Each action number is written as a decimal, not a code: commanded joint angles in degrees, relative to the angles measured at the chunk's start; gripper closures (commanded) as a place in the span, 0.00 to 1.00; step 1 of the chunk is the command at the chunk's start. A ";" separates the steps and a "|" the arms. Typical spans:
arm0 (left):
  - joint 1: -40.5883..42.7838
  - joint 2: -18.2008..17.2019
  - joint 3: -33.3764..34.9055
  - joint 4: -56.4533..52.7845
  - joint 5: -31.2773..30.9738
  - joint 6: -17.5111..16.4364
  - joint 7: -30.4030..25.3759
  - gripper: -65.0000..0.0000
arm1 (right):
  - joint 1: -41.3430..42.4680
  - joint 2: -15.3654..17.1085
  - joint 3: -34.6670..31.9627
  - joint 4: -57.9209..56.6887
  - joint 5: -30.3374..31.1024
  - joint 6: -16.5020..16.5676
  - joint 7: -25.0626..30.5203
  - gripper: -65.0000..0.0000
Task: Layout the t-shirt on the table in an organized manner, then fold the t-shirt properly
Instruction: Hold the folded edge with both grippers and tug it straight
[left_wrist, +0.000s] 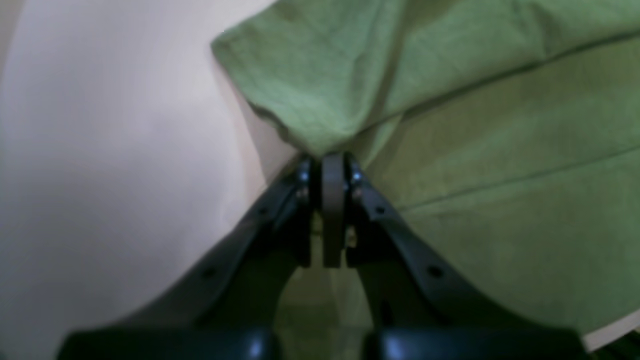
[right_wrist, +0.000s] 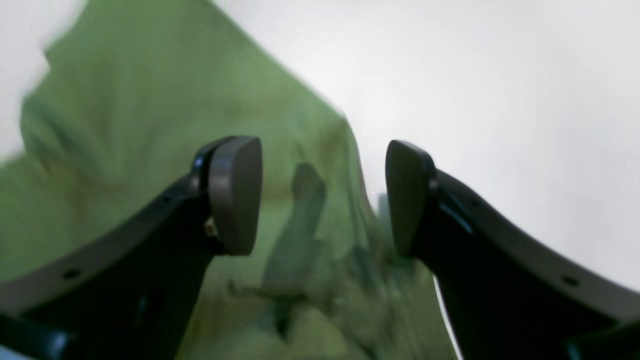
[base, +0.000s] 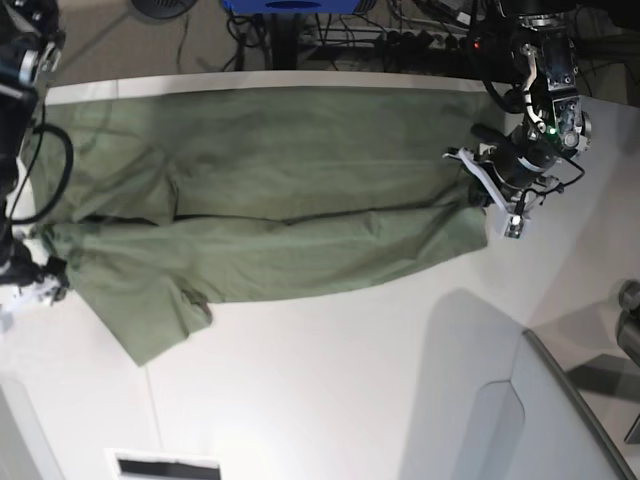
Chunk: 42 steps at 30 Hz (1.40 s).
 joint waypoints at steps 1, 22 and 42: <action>-0.25 -0.54 -0.21 1.29 -0.51 0.13 -1.16 1.00 | 2.78 1.65 -1.49 -2.46 -0.12 0.01 1.11 0.43; -0.07 -0.54 -0.21 1.11 -0.51 0.13 -1.16 1.00 | 12.72 2.71 -10.72 -30.50 -0.03 0.01 17.55 0.55; -0.42 -2.92 -0.91 2.43 -0.42 0.39 -1.16 0.93 | 12.81 3.06 -10.81 -30.24 -0.03 -0.16 17.37 1.00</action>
